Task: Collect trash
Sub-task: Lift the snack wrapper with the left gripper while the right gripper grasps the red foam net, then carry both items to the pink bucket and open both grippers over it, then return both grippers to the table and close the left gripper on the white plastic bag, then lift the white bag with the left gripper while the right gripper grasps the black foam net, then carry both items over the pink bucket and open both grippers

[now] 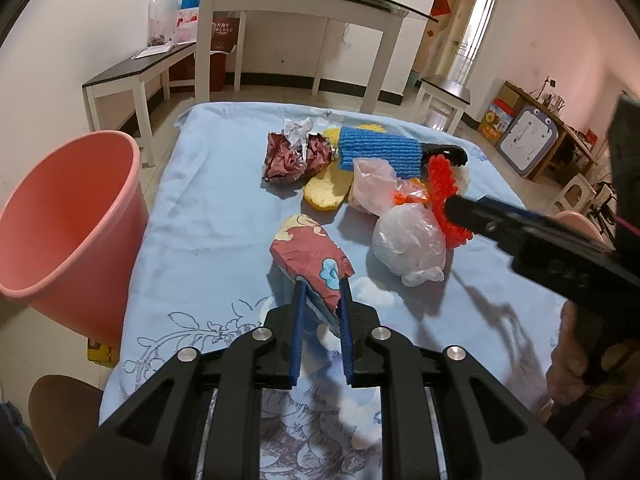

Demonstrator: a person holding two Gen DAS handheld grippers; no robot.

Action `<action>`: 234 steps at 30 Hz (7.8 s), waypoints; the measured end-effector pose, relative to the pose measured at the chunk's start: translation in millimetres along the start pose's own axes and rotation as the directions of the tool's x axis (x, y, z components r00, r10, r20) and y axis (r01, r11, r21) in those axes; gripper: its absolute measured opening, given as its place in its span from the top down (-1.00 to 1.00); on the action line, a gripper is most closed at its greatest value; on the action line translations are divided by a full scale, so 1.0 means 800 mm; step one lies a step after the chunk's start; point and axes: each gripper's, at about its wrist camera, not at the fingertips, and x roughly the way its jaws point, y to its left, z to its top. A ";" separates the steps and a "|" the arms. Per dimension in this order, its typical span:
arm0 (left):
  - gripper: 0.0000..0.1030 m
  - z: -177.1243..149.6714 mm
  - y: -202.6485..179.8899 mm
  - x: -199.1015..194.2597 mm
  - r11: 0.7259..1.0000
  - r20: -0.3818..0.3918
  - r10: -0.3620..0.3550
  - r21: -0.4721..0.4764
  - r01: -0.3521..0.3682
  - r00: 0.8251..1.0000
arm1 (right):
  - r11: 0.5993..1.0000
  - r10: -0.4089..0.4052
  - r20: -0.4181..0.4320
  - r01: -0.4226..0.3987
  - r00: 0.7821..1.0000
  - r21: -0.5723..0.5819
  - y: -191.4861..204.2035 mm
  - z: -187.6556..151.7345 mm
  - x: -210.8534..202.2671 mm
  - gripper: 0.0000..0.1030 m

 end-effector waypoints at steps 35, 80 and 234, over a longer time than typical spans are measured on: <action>0.70 0.014 0.093 -0.106 0.988 0.257 0.090 -0.142 -0.054 0.962 | 0.965 0.193 0.131 -0.164 0.972 -0.202 0.141 0.064 -0.042 0.91; 0.35 -0.006 0.220 -0.097 0.895 0.119 0.302 -0.378 -0.238 0.946 | 0.893 0.392 -0.161 -0.417 0.906 -0.169 0.277 0.059 0.130 0.32; 0.71 -0.001 0.241 -0.092 0.874 0.140 0.361 -0.397 -0.282 0.922 | 0.886 0.221 -0.064 -0.228 0.973 -0.404 0.320 0.049 0.097 0.79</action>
